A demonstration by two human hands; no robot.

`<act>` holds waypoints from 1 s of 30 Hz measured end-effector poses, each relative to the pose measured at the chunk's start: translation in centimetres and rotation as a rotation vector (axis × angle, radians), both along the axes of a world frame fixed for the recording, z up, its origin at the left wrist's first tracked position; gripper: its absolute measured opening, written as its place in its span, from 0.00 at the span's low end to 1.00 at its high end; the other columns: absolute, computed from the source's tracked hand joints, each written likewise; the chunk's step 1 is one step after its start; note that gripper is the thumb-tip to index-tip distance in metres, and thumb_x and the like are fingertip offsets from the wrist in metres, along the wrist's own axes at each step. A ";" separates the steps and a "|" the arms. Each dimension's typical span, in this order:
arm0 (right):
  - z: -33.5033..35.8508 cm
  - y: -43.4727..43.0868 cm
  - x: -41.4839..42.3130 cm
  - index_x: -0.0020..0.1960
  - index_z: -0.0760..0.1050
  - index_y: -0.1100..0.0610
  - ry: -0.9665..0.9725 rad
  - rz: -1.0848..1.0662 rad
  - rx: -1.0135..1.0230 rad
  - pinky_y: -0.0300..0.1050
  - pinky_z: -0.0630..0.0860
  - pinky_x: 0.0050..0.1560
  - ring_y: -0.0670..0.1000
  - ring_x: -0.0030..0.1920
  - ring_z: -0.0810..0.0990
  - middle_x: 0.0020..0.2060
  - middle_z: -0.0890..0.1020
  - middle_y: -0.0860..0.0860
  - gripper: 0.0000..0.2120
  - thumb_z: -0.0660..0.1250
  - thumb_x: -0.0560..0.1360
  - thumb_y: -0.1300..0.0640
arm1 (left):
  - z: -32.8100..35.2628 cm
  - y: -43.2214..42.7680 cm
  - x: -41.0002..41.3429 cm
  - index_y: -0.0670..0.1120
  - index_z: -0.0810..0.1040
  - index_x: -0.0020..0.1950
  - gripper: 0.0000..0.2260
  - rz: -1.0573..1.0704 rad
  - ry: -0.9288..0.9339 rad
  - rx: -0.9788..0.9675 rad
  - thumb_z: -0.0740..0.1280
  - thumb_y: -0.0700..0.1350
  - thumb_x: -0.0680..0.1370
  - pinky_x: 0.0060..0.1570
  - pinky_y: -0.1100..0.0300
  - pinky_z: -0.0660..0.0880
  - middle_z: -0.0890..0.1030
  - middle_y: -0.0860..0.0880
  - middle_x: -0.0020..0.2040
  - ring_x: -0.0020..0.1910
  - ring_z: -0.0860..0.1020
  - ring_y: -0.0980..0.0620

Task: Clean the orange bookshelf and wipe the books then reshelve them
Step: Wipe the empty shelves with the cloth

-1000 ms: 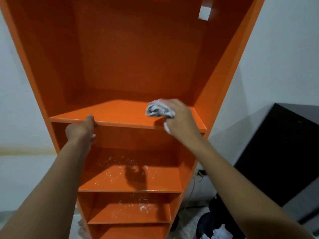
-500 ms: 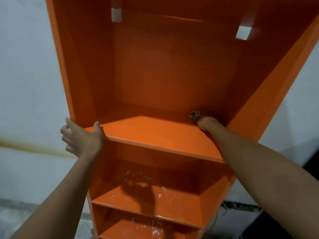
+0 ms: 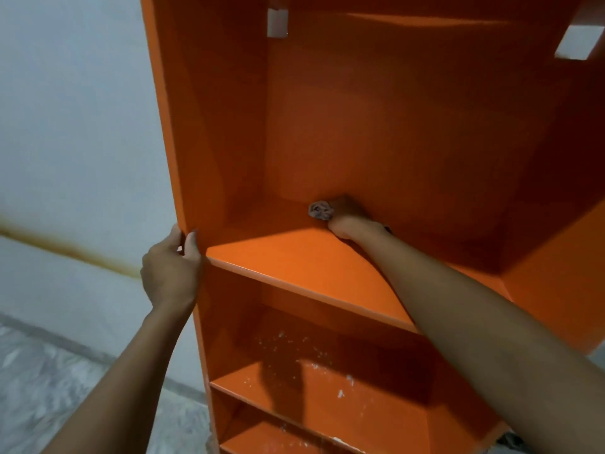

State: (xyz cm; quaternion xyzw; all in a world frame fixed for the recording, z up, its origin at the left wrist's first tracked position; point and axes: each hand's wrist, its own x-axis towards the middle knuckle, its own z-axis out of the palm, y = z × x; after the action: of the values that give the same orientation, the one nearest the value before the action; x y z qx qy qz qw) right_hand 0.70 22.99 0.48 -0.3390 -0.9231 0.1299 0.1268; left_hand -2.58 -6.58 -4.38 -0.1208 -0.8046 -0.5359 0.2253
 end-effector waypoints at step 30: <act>2.8 -14.3 5.1 0.60 0.79 0.58 0.251 1.103 -0.083 0.43 0.78 0.52 0.45 0.53 0.80 0.54 0.81 0.50 0.23 0.64 0.67 0.74 | 2.0 -3.1 -2.9 0.42 0.84 0.57 0.12 -0.293 -0.190 -0.056 0.67 0.47 0.80 0.46 0.59 0.77 0.84 0.47 0.45 0.39 0.81 0.51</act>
State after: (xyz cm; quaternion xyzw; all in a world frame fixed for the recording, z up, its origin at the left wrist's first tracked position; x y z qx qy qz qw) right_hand 5.82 8.66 3.29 0.2066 -0.9355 0.2524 0.1357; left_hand -5.43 -9.64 -2.34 -0.1918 -0.8107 -0.5494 0.0645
